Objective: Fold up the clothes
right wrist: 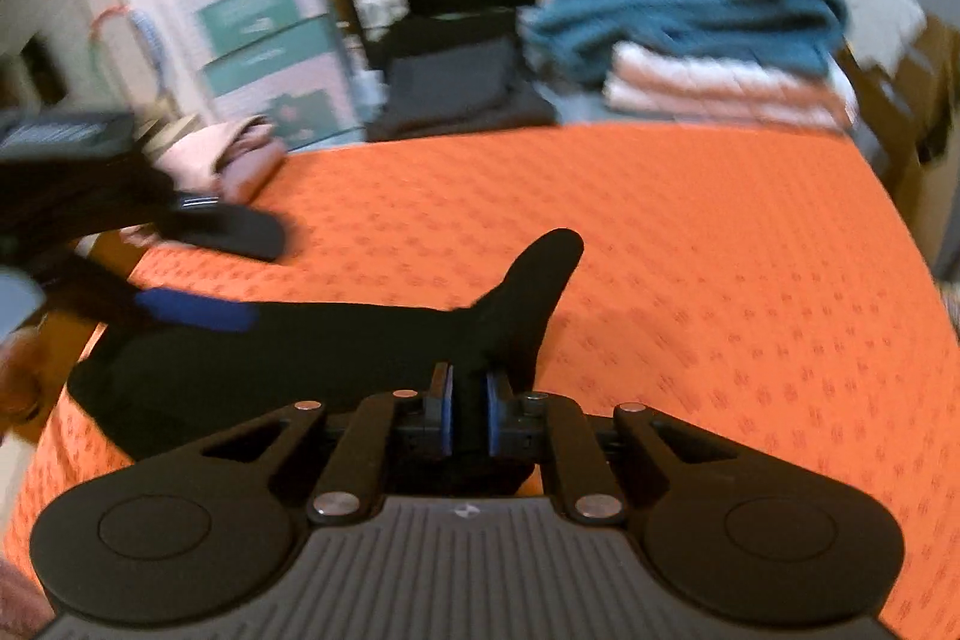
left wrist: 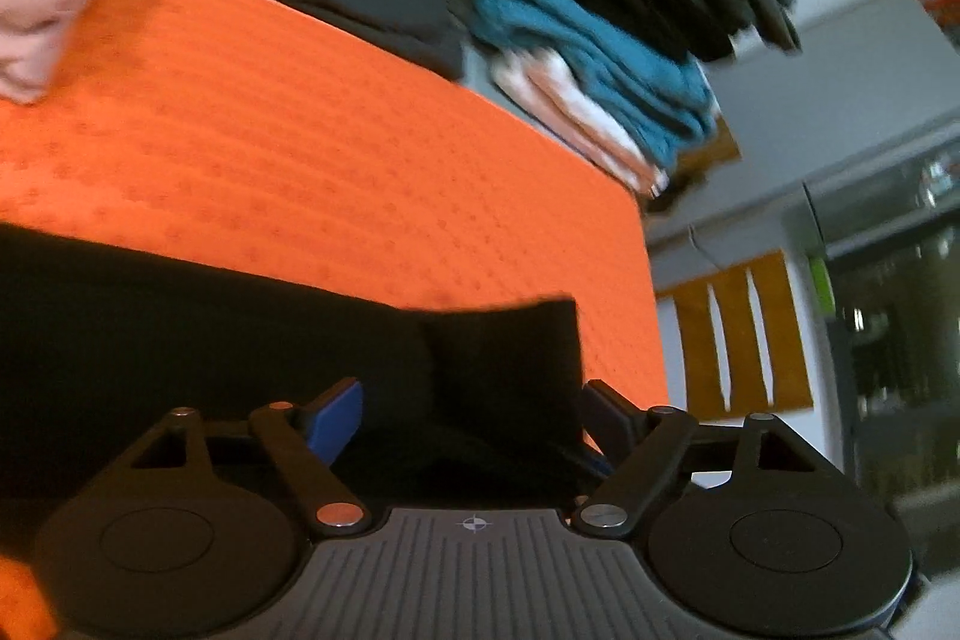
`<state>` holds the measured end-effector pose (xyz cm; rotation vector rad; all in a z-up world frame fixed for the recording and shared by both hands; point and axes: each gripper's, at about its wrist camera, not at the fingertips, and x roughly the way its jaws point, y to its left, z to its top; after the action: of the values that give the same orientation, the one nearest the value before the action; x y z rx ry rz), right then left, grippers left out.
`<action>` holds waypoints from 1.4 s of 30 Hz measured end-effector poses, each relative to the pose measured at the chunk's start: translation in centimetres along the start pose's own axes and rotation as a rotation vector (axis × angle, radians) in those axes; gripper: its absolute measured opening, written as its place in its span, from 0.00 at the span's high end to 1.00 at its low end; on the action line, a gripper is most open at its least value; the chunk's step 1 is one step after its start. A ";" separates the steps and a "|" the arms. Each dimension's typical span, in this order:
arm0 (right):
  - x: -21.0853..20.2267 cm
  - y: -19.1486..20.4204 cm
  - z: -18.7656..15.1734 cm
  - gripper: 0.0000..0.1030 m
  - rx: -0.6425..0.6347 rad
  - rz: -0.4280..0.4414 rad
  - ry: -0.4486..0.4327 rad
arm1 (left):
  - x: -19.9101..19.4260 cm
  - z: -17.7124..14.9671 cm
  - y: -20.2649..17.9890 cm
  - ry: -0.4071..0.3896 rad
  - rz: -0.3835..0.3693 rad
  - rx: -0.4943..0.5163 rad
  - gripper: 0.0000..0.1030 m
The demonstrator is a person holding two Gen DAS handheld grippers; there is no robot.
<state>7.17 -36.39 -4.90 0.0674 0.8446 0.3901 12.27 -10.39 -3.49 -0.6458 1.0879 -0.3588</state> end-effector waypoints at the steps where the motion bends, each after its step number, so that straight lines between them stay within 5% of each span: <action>1: -0.2 0.7 0.2 0.88 -0.033 0.005 -0.005 | 0.3 0.0 -0.3 0.009 -0.004 0.009 0.20; 9: -0.9 3.0 1.5 0.88 -0.127 0.015 -0.034 | 2.1 0.3 -2.1 0.066 -0.028 0.061 0.21; 12: -0.9 0.9 1.3 0.88 -0.034 -0.005 -0.025 | 1.2 0.2 -0.4 0.048 -0.006 0.035 0.23; 18: 0.1 -4.2 -0.2 0.89 0.191 -0.028 0.029 | -0.1 -0.5 2.9 0.044 0.093 0.041 0.46; 23: 1.7 -6.5 -2.1 0.89 0.311 -0.024 0.070 | 0.2 -1.2 3.1 0.063 0.165 0.164 0.69; 31: 2.6 -8.0 -3.1 0.88 0.409 0.007 0.090 | 4.0 -2.3 -0.2 0.138 0.180 0.420 0.74; 37: 2.4 -9.4 -3.7 0.66 0.482 0.033 0.042 | 6.4 -4.2 -2.4 0.202 0.133 0.539 0.74; 42: 3.6 -10.6 -4.4 0.65 0.561 0.049 0.062 | 7.8 -5.3 -3.5 0.228 0.134 0.617 0.74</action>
<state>9.33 -45.30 -12.61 0.5990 0.9957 0.1916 11.08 -19.11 -8.36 0.0177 1.1511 -0.6288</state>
